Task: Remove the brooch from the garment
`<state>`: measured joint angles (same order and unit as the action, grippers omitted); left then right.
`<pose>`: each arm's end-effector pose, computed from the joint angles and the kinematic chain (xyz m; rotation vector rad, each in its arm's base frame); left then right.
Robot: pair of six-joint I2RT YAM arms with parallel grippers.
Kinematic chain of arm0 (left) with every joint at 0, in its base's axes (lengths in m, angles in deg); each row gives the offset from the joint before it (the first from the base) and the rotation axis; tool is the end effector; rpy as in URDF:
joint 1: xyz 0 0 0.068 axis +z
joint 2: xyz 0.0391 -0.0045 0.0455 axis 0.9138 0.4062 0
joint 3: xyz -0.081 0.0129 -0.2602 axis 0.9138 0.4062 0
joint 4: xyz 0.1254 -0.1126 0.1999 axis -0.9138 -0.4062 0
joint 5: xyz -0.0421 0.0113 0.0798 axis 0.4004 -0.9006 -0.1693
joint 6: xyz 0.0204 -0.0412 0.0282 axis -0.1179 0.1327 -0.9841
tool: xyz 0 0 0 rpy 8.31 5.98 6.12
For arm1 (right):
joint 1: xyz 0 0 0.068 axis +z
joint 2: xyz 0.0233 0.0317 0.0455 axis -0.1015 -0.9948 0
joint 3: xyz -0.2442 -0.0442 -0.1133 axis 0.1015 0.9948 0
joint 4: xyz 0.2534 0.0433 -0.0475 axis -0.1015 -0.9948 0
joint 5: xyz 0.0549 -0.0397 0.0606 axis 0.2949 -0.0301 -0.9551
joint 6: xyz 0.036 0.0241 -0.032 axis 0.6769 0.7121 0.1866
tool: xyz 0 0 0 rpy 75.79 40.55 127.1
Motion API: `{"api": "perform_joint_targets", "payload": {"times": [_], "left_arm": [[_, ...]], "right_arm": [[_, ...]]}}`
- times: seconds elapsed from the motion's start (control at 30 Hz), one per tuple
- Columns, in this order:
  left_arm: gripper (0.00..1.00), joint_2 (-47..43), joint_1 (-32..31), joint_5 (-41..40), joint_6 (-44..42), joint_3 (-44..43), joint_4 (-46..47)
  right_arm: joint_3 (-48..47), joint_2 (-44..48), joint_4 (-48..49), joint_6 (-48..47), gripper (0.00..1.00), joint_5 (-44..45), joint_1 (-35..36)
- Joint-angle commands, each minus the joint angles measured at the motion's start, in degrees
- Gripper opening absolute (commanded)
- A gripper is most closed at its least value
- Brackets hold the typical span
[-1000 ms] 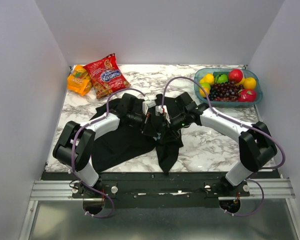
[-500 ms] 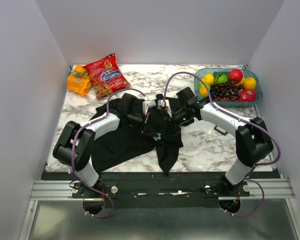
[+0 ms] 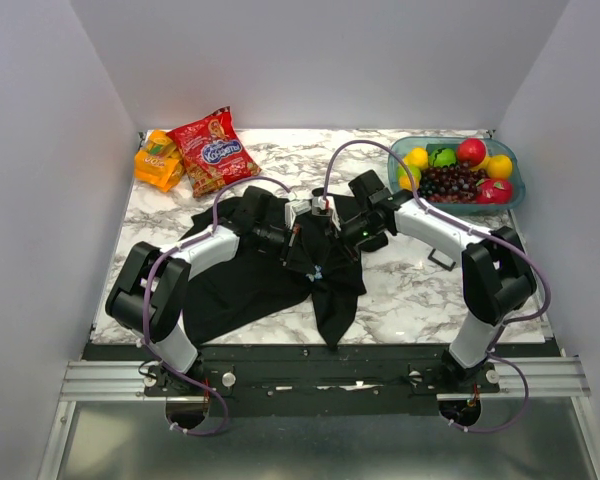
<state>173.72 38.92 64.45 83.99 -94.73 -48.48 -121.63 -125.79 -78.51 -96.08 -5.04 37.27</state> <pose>0.2737 -0.1752 0.1974 0.8299 2.2343 -1.6041 0.2834 0.2078 0.2225 -1.5394 1.8804 1.2726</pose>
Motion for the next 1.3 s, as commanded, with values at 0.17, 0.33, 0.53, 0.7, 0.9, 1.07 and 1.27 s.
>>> {"api": "perform_joint_targets", "payload": {"times": [0.17, 0.33, 0.53, 0.7, 0.9, 1.07, 1.27], "left_arm": [[0.00, 0.31, -0.31, 0.78, 0.74, -1.96, 2.06], [0.00, 0.57, -0.22, 0.25, 1.17, -2.23, 2.32], [0.00, 0.92, -0.31, 0.16, 1.88, -2.67, 2.94], [0.00, 0.83, -0.31, 1.12, 2.76, -2.31, 4.43], [0.00, 0.66, -0.13, 1.21, 3.20, -1.88, 4.61], [0.00, 0.75, 0.22, 1.30, 5.21, -1.52, 6.45], [0.00, 1.10, 1.18, 1.92, 8.82, -0.82, 10.32]], "right_arm": [[-2.06, -2.45, -4.49, -3.14, 0.28, -3.03, 0.38], [-2.68, -3.16, -5.46, -3.31, 0.27, -4.35, 0.64], [-3.11, -3.68, -5.02, -2.70, 0.28, -4.53, 1.17], [-3.20, -4.30, -3.88, -1.56, 0.33, -2.95, 1.52], [-4.16, -5.35, -2.56, 0.64, 0.30, -2.59, 1.52], [-4.61, -5.97, -2.47, 1.61, 0.26, -2.94, 1.52], [-3.38, -5.97, -2.12, 2.66, 0.20, -3.30, 1.52]]}}
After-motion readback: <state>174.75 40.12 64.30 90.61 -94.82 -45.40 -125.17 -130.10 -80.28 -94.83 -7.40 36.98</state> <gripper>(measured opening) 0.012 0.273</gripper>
